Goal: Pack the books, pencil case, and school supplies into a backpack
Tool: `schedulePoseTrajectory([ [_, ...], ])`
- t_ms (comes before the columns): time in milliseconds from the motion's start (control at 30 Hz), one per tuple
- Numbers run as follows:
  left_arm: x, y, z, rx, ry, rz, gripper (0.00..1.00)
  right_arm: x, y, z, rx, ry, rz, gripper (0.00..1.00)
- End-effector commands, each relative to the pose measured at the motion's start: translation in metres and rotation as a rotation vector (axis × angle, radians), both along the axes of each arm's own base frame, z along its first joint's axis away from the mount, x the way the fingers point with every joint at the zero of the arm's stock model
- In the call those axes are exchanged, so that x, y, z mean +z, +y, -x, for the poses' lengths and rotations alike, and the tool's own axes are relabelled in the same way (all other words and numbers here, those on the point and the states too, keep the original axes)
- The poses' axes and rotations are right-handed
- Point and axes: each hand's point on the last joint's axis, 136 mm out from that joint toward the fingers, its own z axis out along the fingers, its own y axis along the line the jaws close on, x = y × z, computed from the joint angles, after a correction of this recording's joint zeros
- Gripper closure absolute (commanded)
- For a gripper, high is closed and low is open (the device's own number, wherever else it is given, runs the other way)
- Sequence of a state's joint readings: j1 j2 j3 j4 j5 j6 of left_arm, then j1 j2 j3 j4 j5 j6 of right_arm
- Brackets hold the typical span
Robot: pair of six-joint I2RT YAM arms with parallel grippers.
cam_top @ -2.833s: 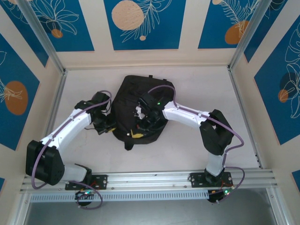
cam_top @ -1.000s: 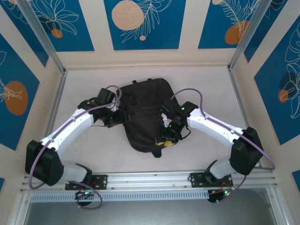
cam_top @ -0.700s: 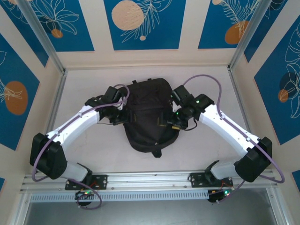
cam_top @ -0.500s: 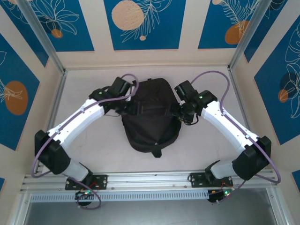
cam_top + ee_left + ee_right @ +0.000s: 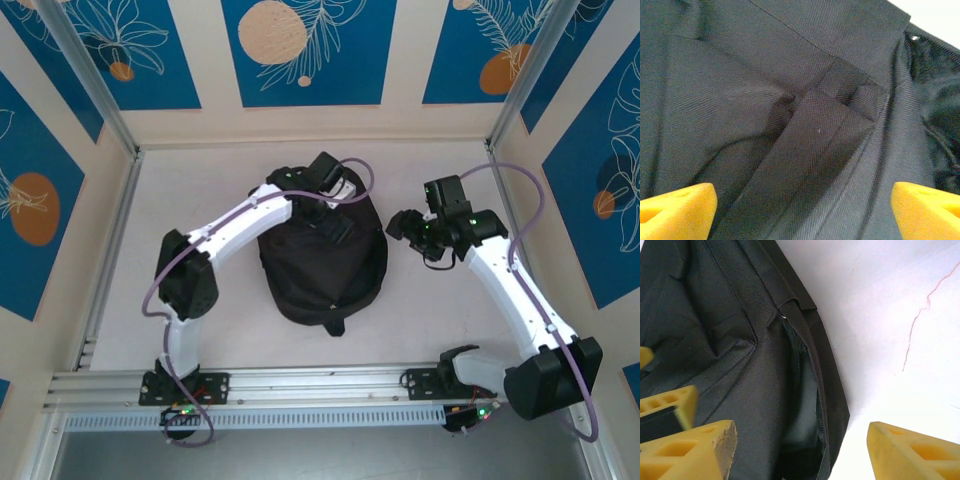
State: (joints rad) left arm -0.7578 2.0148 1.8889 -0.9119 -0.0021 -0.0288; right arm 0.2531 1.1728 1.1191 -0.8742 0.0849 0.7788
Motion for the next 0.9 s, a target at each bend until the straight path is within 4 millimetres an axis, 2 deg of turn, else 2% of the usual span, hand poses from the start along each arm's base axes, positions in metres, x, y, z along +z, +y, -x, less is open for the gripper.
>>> schedulePoseTrajectory([
  [0,-0.003,-0.005,0.003,-0.104,0.005,-0.043,0.10,-0.001,0.008,0.001,0.057,-0.013,-0.086,0.30],
  [133,-0.011,0.002,-0.016,-0.060,-0.075,-0.141,0.14,-0.005,0.012,0.001,0.079,-0.011,-0.130,0.31],
  [200,-0.014,0.006,-0.027,-0.037,-0.115,-0.177,0.22,-0.006,0.016,-0.001,0.094,-0.013,-0.156,0.32],
  [267,-0.016,0.006,-0.035,-0.031,-0.144,-0.193,0.41,-0.006,0.022,-0.002,0.114,-0.017,-0.185,0.35],
  [300,-0.018,0.005,-0.036,-0.034,-0.146,-0.197,0.58,-0.005,0.025,-0.002,0.130,-0.018,-0.202,0.37],
  [333,-0.018,0.004,-0.037,-0.037,-0.145,-0.198,0.71,-0.004,0.028,-0.002,0.140,-0.019,-0.212,0.38],
  [433,-0.011,0.002,-0.035,-0.033,-0.106,-0.140,1.00,0.001,0.033,-0.002,0.180,-0.036,-0.220,0.40],
  [500,0.005,0.002,-0.034,-0.013,-0.081,-0.050,1.00,0.005,0.039,-0.002,0.211,-0.045,-0.222,0.40],
  [700,0.068,0.004,-0.034,0.037,-0.005,0.313,1.00,0.016,0.077,-0.006,0.330,-0.026,-0.268,0.40],
  [800,0.084,0.013,-0.034,0.064,0.041,0.430,1.00,0.013,0.087,-0.014,0.315,-0.001,-0.279,0.40],
  [867,0.088,0.021,-0.036,0.089,0.065,0.484,1.00,0.005,0.087,-0.021,0.274,0.031,-0.271,0.38],
])
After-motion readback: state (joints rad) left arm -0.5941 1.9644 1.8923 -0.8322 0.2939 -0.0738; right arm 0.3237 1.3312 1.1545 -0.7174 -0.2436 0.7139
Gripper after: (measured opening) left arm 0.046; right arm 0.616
